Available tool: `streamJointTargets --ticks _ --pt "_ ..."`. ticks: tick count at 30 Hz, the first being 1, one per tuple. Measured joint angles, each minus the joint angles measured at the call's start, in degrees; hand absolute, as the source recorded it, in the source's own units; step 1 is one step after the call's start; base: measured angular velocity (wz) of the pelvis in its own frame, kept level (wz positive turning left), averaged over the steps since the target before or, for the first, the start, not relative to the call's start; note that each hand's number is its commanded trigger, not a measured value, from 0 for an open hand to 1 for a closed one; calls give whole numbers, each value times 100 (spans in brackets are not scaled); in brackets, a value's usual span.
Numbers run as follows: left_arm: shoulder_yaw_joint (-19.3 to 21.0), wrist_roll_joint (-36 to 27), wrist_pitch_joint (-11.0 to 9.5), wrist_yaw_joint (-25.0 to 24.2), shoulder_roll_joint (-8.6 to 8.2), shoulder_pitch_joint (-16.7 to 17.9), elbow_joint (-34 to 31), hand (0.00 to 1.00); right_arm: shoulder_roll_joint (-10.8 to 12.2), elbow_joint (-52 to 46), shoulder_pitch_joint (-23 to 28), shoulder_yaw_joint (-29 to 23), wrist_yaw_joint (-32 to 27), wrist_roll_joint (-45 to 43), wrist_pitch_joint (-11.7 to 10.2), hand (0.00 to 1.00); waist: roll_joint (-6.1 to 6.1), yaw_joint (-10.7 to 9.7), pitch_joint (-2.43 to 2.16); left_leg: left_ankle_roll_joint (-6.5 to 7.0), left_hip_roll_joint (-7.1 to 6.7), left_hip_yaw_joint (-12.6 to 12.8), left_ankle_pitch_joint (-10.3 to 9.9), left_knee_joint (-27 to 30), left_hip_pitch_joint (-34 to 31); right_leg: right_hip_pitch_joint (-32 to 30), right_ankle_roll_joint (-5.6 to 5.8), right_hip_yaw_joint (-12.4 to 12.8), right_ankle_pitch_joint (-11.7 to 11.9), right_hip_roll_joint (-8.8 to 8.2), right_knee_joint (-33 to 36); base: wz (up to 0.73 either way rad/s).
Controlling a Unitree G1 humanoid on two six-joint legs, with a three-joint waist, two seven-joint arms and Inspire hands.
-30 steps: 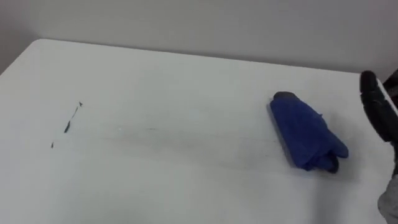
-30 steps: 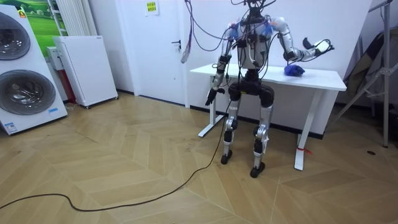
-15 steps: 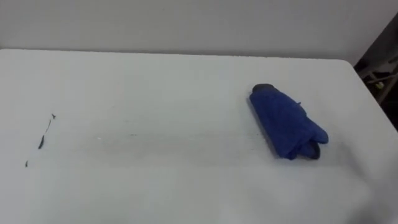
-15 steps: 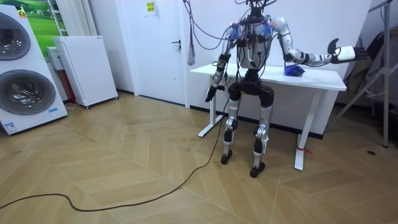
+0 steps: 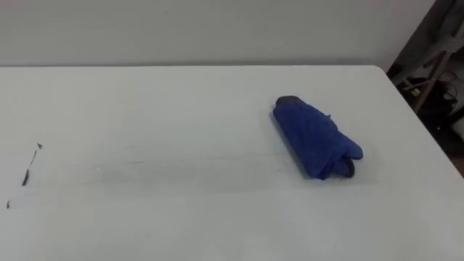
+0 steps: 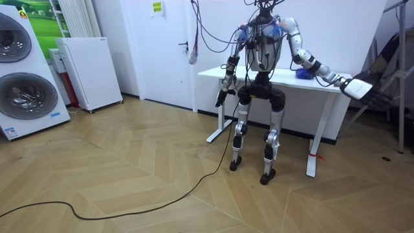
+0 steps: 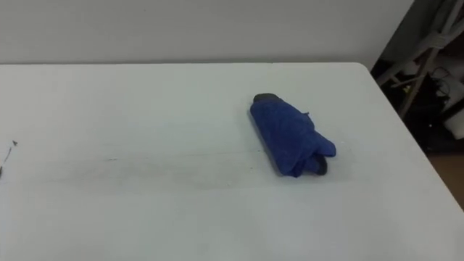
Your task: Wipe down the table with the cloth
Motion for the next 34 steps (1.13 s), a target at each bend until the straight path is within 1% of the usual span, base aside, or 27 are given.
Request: streamJointTargets --ticks 1,2,3,5,6,9,12,13,14,15,16,18,19,21,22,23,24,25,27,29,30,31,34 --pt "0 -4 0 0 -3 7 0 0 20 78 29 -24 0 161 0 0 12 -5 -7 0 0 1 0 -1 5 6 0 1 0 0 0 0" --pt "0 -84 0 0 -4 27 -2 0 84 202 73 -92 3 415 0 0 44 -21 -29 0 0 5 0 1 6 10 -1 7 1 0 0 0" --pt "1 -168 1 -1 -4 30 -7 0 142 414 106 -183 4 587 -4 0 67 -70 -37 0 0 6 -4 13 6 3 -7 9 4 0 -2 0" --pt "1 -196 -12 -3 -5 31 11 0 236 804 120 -164 25 821 -36 0 104 -86 -48 -5 6 0 -10 2 9 10 -12 12 7 5 -4 0" --pt "1 -196 -19 -5 -5 31 28 0 289 937 137 -164 50 915 -66 0 116 -86 -50 -9 10 -11 -15 -4 9 21 -14 9 8 10 -4 0" --pt "-1 -213 -16 -17 -33 25 358 0 635 1539 200 -136 305 1360 -50 0 218 -91 -47 -23 41 -51 -39 15 25 24 -37 48 23 51 3 -10" --pt "0 -155 37 -39 -91 29 422 0 800 1868 281 -111 627 1350 79 0 273 -109 -47 -26 44 -93 -43 25 20 39 -38 31 23 57 2 -1" --pt "-2 -127 37 -38 -113 26 429 0 871 1985 325 165 826 1339 100 0 274 -104 -48 -27 43 -105 -42 28 22 48 -45 24 19 56 -1 0" --pt "-10 -131 34 -36 -128 -5 515 0 919 2078 362 509 1056 1182 184 0 274 -77 -47 -29 43 -100 -44 41 25 48 -59 47 10 59 -1 -5" --pt "-28 -133 45 -32 -151 -61 657 0 946 2108 359 820 1272 821 289 0 284 -43 -44 -29 43 -86 -44 45 35 43 -63 74 8 61 -1 -12" --pt "-56 -132 57 -18 -171 -65 672 0 956 2104 354 992 1360 575 333 0 289 -14 -43 -26 43 -80 -46 49 36 36 -63 89 8 62 -3 -15" --pt "-250 -131 77 16 -194 -127 671 0 969 2083 266 1745 1619 -546 434 0 296 124 -39 -18 41 -73 -55 60 35 -13 -66 159 11 75 -6 -8" --pt "-326 -130 79 43 -191 -155 683 0 969 2084 219 1950 1651 -854 445 0 303 181 -41 -19 42 -64 -58 64 35 -19 -66 195 11 83 -10 -6" --pt "-615 -136 66 165 -189 -286 817 0 973 2050 -14 2594 1784 -1867 463 0 347 402 -34 -14 42 -56 -64 86 34 -23 -71 226 15 93 -37 -5" --pt "-683 -137 63 177 -193 -311 851 0 980 2028 -101 2693 1830 -2045 461 0 359 423 -33 -14 42 -56 -64 96 37 -13 -71 226 15 94 -48 0" --pt "-855 -134 61 207 -197 -357 858 0 997 2009 -257 2878 1932 -2390 446 0 387 431 -32 -14 42 -63 -64 119 51 14 -78 225 22 100 -99 0" --pt "-995 -131 46 210 -204 -378 888 0 1013 1921 -392 3061 2042 -2680 442 0 425 506 -14 -14 43 -66 -64 115 55 23 -78 224 22 102 -99 0" --pt "-1057 -127 44 210 -210 -403 888 0 1018 1845 -418 3145 2093 -2783 441 0 444 548 -9 -14 43 -69 -64 112 52 30 -78 221 23 102 -100 9" --pt "-1142 -86 25 218 -235 -420 881 0 1052 1653 -539 3502 2267 -3202 442 0 493 623 6 -16 38 -153 -65 115 14 51 -80 145 23 102 -108 17" --pt "-1217 -90 62 237 -261 -407 881 0 1092 1584 -587 3712 2321 -3402 437 0 527 705 25 -20 37 -185 -67 117 -7 65 -79 110 22 105 -125 17" --pt "-1269 -91 104 256 -277 -402 881 0 1146 1581 -636 3831 2355 -3441 444 0 538 709 32 -21 35 -211 -68 136 -66 62 -79 44 22 104 -138 22" --pt "-1304 -92 113 261 -277 -403 879 0 1173 1579 -642 3901 2382 -3436 438 0 534 711 32 -21 35 -210 -68 142 -83 56 -79 11 22 102 -152 26" --pt "-1318 -91 114 265 -350 -395 871 0 1273 1584 -635 4146 2574 -3323 372 0 554 744 41 -22 35 -208 -67 143 -82 101 -79 -30 22 102 -190 9"
